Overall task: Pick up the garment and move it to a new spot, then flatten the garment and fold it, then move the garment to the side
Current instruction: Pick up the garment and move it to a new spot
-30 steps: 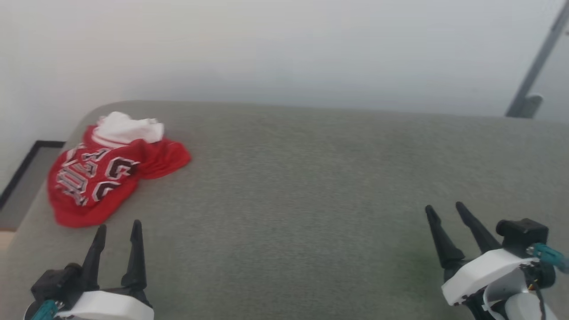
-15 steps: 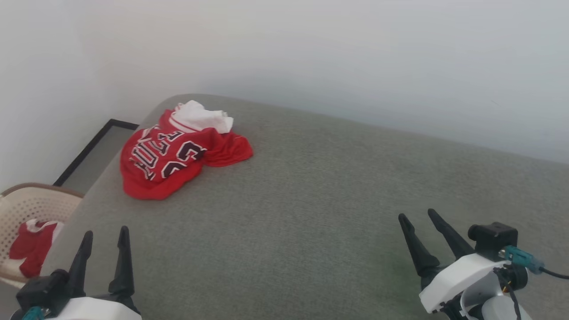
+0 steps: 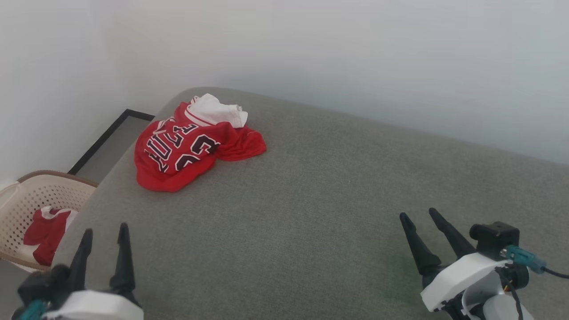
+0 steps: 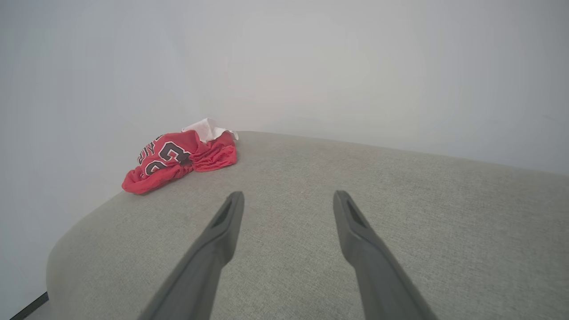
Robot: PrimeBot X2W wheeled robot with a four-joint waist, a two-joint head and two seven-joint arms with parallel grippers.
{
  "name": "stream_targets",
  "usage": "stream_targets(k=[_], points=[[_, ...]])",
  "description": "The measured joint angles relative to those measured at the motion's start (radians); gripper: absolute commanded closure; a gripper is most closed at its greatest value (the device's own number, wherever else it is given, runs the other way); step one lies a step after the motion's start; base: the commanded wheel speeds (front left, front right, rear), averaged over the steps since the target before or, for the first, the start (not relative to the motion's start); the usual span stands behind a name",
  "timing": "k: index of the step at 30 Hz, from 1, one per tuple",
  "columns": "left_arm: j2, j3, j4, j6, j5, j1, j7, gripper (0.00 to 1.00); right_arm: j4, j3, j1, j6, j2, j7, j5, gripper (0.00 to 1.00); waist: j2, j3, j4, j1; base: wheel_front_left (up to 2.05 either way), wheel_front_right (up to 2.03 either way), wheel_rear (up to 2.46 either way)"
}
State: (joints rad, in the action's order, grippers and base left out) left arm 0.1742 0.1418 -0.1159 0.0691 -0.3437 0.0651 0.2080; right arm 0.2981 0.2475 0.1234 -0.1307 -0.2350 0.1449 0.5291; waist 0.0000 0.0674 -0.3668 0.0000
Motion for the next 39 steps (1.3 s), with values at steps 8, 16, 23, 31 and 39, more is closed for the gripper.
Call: stream_targets(k=[8, 16, 23, 31, 39], points=[[0.02, -0.009, -0.065, 0.002, -0.027, -0.132, -0.046, 0.0, -0.032, -0.018, 0.029, 0.0, -0.028, -0.009, 0.0, 0.0, 0.0, -0.053, 0.035, 0.0001, 0.0, 0.0, 0.0], [0.07, -0.004, -0.196, 0.011, -0.056, -0.333, -0.074, 0.0, -0.086, -0.03, 0.065, 0.0, -0.074, -0.03, 0.0, 0.0, 0.0, -0.153, 0.103, 0.0001, 0.0, 0.0, 0.0], [0.112, 0.007, -0.338, 0.005, -0.074, -0.518, -0.094, 0.0, -0.141, -0.046, 0.106, 0.0, -0.127, -0.042, 0.009, 0.0, 0.0, -0.272, 0.165, 0.0, 0.0, 0.0, 0.0], [0.161, 0.008, -0.547, -0.021, -0.086, -0.714, -0.164, 0.0, -0.207, -0.054, 0.139, 0.0, -0.185, -0.057, 0.024, 0.0, 0.0, -0.413, 0.222, 0.0, 0.0, 0.0, 0.0], [0.195, -0.016, -0.753, -0.038, -0.096, -0.888, -0.344, 0.0, -0.28, -0.088, 0.148, 0.0, -0.238, -0.085, 0.025, 0.0, 0.0, -0.522, 0.259, 0.0, 0.0, 0.0, 0.0]])
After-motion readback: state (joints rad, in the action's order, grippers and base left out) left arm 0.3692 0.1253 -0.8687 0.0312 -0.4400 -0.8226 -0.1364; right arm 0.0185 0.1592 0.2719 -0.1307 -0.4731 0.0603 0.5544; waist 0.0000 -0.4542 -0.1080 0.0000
